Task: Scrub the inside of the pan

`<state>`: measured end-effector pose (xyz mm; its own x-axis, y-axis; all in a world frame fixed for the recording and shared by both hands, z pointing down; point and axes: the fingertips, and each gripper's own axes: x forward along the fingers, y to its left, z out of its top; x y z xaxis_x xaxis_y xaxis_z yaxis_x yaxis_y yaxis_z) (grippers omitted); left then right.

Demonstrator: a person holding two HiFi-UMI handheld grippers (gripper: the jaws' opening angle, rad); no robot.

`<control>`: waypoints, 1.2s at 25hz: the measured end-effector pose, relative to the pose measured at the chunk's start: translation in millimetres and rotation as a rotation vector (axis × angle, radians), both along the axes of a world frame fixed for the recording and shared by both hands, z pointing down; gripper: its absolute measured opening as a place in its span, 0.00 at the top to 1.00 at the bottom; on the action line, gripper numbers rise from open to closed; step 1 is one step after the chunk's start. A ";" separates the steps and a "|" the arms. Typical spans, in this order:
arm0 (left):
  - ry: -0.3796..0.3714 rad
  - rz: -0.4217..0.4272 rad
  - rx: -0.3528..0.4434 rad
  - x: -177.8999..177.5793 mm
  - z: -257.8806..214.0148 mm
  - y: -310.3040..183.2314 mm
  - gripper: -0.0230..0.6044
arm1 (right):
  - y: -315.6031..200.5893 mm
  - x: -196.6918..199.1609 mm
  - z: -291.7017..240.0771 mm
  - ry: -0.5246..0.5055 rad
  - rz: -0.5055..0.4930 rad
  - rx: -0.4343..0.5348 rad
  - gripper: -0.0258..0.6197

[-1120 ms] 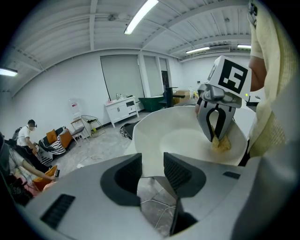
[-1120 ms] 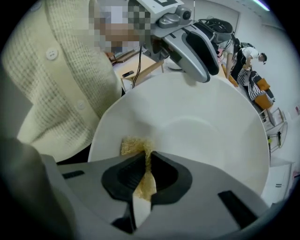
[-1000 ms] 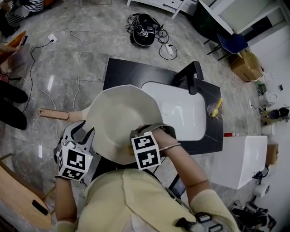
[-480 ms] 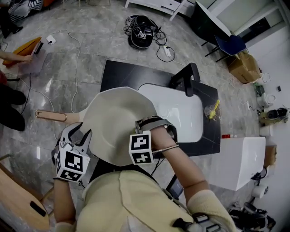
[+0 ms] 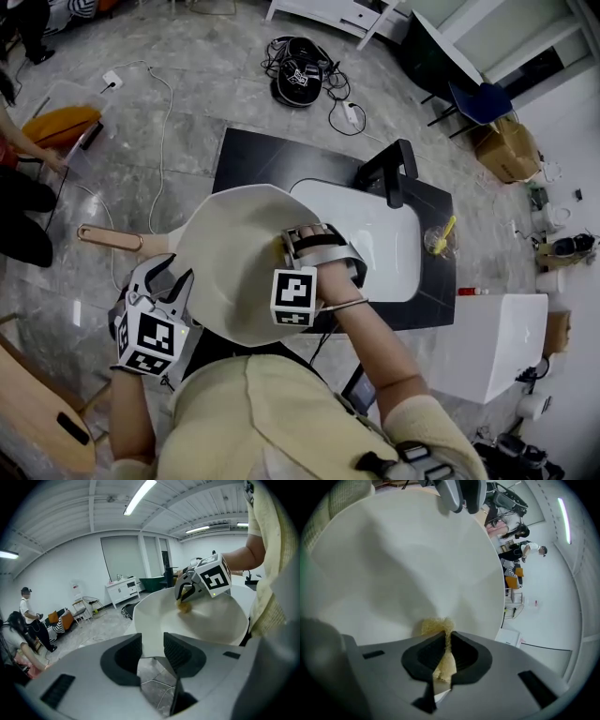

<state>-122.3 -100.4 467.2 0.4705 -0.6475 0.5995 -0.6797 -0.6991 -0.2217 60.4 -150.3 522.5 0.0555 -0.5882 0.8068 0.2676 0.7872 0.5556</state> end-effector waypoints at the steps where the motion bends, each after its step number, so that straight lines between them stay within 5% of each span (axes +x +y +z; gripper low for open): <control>1: 0.000 0.000 0.000 -0.1 -0.1 -0.4 0.73 | -4.8 -1.4 -2.2 -0.010 0.000 0.022 0.89; 20: -0.003 -0.006 -0.003 -3.7 -4.6 2.3 0.73 | -57.0 -36.1 -33.2 -0.231 0.030 0.335 0.89; 30: 0.013 -0.016 -0.003 -1.1 -1.2 2.1 0.73 | -56.7 -44.5 -44.3 -0.436 0.126 0.350 0.89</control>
<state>-123.4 -98.3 466.0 0.4680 -0.6529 0.5956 -0.6934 -0.6891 -0.2106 16.0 -207.0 478.2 -0.1518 -0.8346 0.5295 -0.1287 0.5478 0.8266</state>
